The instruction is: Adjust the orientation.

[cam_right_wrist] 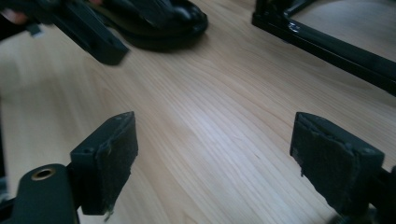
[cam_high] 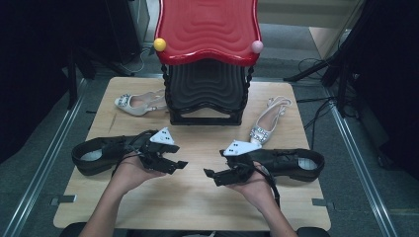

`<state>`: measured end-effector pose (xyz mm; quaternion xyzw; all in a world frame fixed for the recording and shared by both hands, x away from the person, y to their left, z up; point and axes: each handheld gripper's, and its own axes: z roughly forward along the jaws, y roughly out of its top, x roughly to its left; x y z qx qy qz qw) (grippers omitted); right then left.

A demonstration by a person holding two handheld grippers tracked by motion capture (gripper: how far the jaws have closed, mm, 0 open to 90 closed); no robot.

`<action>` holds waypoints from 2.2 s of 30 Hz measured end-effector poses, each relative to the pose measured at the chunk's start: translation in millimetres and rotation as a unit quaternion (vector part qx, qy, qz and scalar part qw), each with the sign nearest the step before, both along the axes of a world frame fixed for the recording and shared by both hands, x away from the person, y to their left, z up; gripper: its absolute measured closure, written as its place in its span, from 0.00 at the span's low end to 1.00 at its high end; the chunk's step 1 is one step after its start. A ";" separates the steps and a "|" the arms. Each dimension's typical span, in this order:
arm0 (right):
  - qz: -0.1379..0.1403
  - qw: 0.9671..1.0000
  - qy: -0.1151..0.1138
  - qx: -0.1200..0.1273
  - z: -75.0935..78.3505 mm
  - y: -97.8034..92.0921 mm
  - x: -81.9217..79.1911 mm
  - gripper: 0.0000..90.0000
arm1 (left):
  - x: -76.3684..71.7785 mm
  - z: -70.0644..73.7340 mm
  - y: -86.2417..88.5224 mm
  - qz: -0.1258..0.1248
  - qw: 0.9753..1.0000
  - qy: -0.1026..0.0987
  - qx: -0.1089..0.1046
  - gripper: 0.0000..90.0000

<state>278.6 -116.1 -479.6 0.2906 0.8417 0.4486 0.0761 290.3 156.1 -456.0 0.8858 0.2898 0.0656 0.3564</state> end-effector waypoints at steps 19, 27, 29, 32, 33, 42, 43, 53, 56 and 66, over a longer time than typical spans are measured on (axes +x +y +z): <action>0.019 0.999 0.016 -0.043 -10.6 -6.3 0.7 0.40 | -5.7 0.1 17.7 0.001 1.000 0.017 -0.008 0.38; 0.035 0.998 0.017 -0.042 -8.6 -0.9 4.0 0.43 | -11.7 8.7 35.1 0.014 1.000 0.005 -0.007 0.38; 0.037 0.998 0.017 -0.043 -8.6 1.2 4.4 0.43 | -12.8 10.8 39.0 0.019 1.000 0.009 -0.012 0.39; 0.043 0.998 0.016 -0.048 -8.3 4.6 4.4 0.43 | -15.1 13.4 46.1 0.028 1.000 0.004 -0.013 0.40; 0.043 0.998 0.016 -0.048 -8.1 5.7 4.1 0.43 | -16.0 13.8 48.2 0.032 0.999 0.001 -0.013 0.40; 0.058 0.997 0.030 -0.028 -6.4 9.1 8.7 0.44 | -23.6 17.6 66.2 0.051 0.998 -0.007 -0.022 0.45; 0.059 0.997 0.031 -0.028 -6.6 9.4 9.0 0.44 | -23.8 17.6 67.8 0.050 0.998 -0.003 -0.022 0.46; 0.075 0.996 0.027 -0.041 -9.0 15.3 6.9 0.44 | -25.1 19.5 80.0 0.063 0.998 0.012 0.002 0.45; 0.075 0.996 0.027 -0.042 -9.4 16.2 6.5 0.44 | -26.8 21.6 84.4 0.061 0.998 0.005 0.004 0.45; 0.070 0.996 0.027 -0.041 -9.3 14.8 7.6 0.43 | -30.1 27.1 112.3 0.092 0.996 -0.003 0.012 0.46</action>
